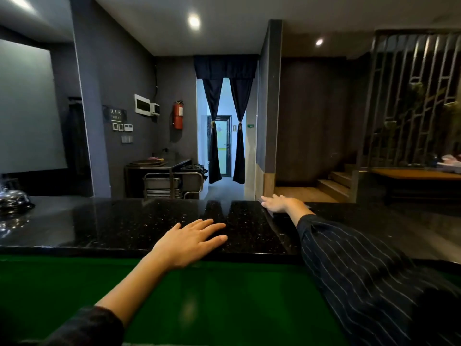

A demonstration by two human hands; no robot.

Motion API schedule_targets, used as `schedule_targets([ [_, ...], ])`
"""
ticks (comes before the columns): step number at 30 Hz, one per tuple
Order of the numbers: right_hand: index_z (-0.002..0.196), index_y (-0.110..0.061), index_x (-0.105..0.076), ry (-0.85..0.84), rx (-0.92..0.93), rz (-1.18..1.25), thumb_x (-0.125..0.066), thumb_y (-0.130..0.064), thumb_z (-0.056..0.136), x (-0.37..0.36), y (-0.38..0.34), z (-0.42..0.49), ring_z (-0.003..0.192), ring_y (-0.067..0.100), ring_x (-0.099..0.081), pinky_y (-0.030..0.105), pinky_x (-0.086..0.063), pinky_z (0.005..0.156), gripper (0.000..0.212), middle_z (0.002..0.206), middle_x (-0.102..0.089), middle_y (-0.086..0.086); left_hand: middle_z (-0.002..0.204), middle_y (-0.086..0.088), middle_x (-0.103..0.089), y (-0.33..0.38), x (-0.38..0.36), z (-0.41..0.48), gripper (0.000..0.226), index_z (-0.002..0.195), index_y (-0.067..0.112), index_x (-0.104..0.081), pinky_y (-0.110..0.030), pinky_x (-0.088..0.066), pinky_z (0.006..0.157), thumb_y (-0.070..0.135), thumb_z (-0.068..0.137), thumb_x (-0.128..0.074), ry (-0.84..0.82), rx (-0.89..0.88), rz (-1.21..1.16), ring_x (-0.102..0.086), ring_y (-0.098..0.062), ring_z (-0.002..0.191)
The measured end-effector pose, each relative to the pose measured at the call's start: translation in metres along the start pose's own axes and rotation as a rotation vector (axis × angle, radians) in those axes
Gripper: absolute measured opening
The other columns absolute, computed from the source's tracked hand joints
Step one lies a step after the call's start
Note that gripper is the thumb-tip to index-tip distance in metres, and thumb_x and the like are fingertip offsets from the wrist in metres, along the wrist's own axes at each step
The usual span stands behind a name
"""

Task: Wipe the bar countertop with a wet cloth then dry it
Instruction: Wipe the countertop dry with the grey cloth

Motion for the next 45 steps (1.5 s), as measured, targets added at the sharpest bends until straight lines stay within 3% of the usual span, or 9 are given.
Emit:
schedule_targets([
  [3,0.155,-0.015,-0.012,0.026,0.015,-0.045,-0.023,-0.022,0.107,0.005,-0.005,0.001,0.15,0.034,0.001,0.047,-0.002,0.119,0.05,0.163,0.0,0.01,0.158,0.013,-0.01,-0.001,0.003,-0.002,0.083,0.143,0.053,-0.009,-0.052,-0.01,0.117,0.085,0.068,0.003,-0.01,-0.002,0.005,-0.008,-0.01,0.146],
  [5,0.155,-0.022,-0.01,0.041,0.007,-0.054,-0.021,-0.033,0.106,0.002,-0.001,-0.001,0.15,0.035,0.0,0.052,-0.003,0.12,0.052,0.163,0.0,0.011,0.159,0.012,-0.01,0.0,0.005,-0.003,0.091,0.143,0.052,-0.008,-0.053,-0.012,0.116,0.089,0.062,0.007,-0.023,-0.013,0.023,-0.009,-0.011,0.146],
  [9,0.154,-0.034,-0.008,0.049,0.013,-0.006,-0.015,-0.05,0.101,-0.005,0.004,-0.01,0.15,0.035,0.0,0.057,-0.003,0.119,0.056,0.164,0.0,0.009,0.16,0.009,-0.007,0.007,0.005,-0.004,0.084,0.145,0.047,-0.007,-0.058,-0.017,0.112,0.073,0.067,0.008,-0.042,-0.08,0.137,-0.007,-0.014,0.146],
  [13,0.154,-0.034,-0.007,0.009,0.034,-0.019,-0.015,-0.052,0.101,-0.018,0.002,-0.051,0.151,0.031,0.002,0.055,-0.001,0.119,0.057,0.164,0.001,0.005,0.159,0.008,-0.007,0.0,0.006,-0.003,0.049,0.146,0.046,-0.008,-0.061,-0.017,0.111,0.05,0.098,-0.016,-0.041,-0.028,0.084,-0.007,-0.013,0.146],
  [15,0.154,-0.033,-0.007,0.013,0.036,-0.003,-0.017,-0.048,0.102,-0.021,0.003,-0.072,0.151,0.03,0.003,0.055,0.0,0.119,0.055,0.164,0.001,0.005,0.159,0.005,-0.008,0.0,0.006,-0.002,0.047,0.146,0.046,-0.008,-0.06,-0.016,0.111,0.043,0.101,-0.023,-0.043,-0.002,0.079,-0.009,-0.015,0.146],
  [19,0.154,-0.034,-0.006,0.013,0.039,0.023,-0.018,-0.047,0.101,-0.033,0.008,-0.107,0.15,0.032,0.0,0.055,-0.004,0.12,0.055,0.164,-0.003,0.009,0.159,0.004,-0.013,0.004,0.008,-0.008,0.052,0.146,0.044,-0.016,-0.058,-0.008,0.112,0.057,0.096,-0.021,-0.069,0.041,-0.023,-0.011,-0.015,0.146],
  [28,0.153,-0.039,-0.011,0.111,0.051,0.021,-0.013,-0.046,0.101,-0.039,0.01,-0.182,0.151,0.025,-0.002,0.057,-0.002,0.117,0.052,0.164,-0.006,0.0,0.159,0.002,-0.013,0.012,0.012,-0.017,0.053,0.147,0.041,-0.016,-0.059,-0.007,0.113,0.056,0.096,-0.019,-0.08,0.024,-0.031,-0.01,-0.017,0.146],
  [40,0.153,-0.038,-0.009,0.043,-0.069,0.042,-0.016,-0.048,0.102,-0.025,0.036,-0.128,0.151,0.026,0.004,0.056,0.003,0.119,0.052,0.164,0.001,0.002,0.159,0.005,-0.013,0.005,0.007,-0.009,0.07,0.146,0.045,-0.015,-0.061,-0.008,0.114,0.074,0.082,-0.008,-0.062,-0.004,-0.016,-0.008,-0.015,0.147],
  [45,0.153,-0.037,-0.008,0.072,-0.146,0.023,-0.016,-0.052,0.101,-0.016,0.032,-0.084,0.151,0.027,0.003,0.055,0.0,0.12,0.055,0.164,0.002,0.004,0.159,0.003,-0.013,0.014,0.01,-0.012,0.059,0.147,0.04,-0.015,-0.06,-0.009,0.113,0.062,0.092,-0.013,-0.039,-0.031,0.018,-0.009,-0.017,0.147],
])
Point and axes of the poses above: each hand's wrist, its own z-axis towards the middle knuckle, its own x-axis out of the back of the hand, y = z × x, the point moved 10 cm from there along z, towards the middle knuckle
